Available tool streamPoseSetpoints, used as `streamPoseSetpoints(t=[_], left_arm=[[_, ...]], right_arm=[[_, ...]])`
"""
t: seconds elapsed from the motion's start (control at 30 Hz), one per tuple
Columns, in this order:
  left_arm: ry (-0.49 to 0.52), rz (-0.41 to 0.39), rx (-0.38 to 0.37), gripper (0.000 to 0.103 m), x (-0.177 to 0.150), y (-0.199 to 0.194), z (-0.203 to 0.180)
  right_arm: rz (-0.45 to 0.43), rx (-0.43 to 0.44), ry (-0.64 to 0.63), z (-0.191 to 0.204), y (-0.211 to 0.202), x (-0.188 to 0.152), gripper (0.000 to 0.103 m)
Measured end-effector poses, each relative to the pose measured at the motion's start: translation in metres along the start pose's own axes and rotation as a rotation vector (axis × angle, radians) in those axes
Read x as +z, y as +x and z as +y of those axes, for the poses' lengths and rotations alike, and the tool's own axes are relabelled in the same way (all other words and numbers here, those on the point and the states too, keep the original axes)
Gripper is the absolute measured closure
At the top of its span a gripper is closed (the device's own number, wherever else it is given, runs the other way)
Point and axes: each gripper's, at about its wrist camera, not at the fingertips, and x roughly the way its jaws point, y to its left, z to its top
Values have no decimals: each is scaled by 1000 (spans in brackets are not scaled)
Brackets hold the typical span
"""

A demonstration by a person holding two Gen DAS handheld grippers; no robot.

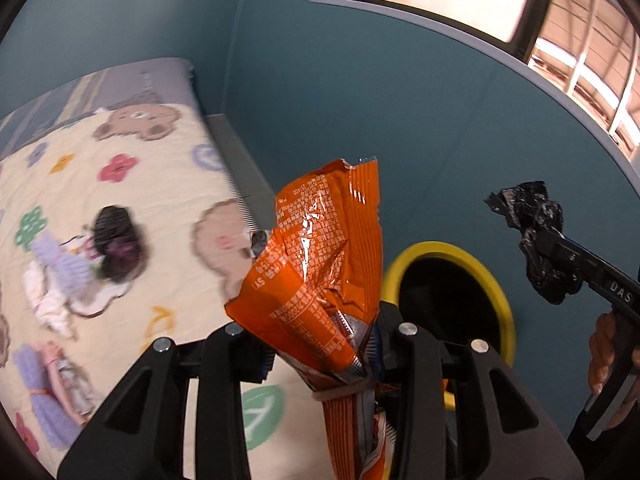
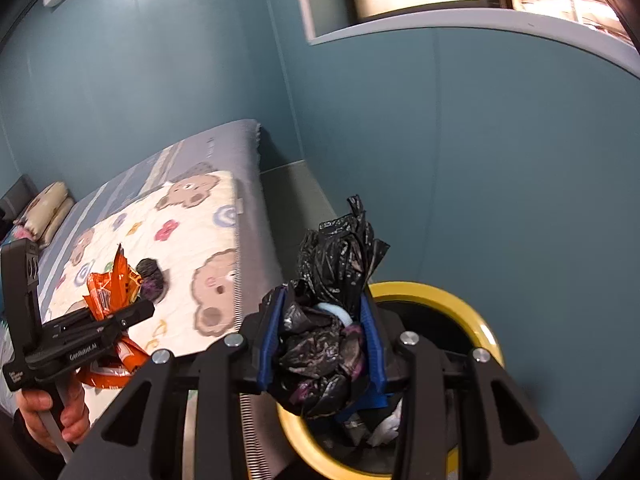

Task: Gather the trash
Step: 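Carry wrapper and black bag to the yellow bin and open both tools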

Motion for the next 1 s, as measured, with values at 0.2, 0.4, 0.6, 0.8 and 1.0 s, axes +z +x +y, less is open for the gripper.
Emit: streamPoseSetpoints(t=[0.2,0.4,0.6,0.8,1.0], left_arm=[[49,23,-47,68,6,26,-47],[64,55,-85,68,9,56,-76],[88,64,-130,66,7,72,-96],[94,59,-158,56,6,84,-115],[103,52,-154,41,3,87,-119]], right_arm=[[-3,-27,27,-23,3,-1,69],[-6,-61,68,-45,11,0,69],[-15,-88,93,-62,15,-2,68],[-28,-98,106,-71,15,-5,66],[-38,-120,120,-77,14,-6,60]])
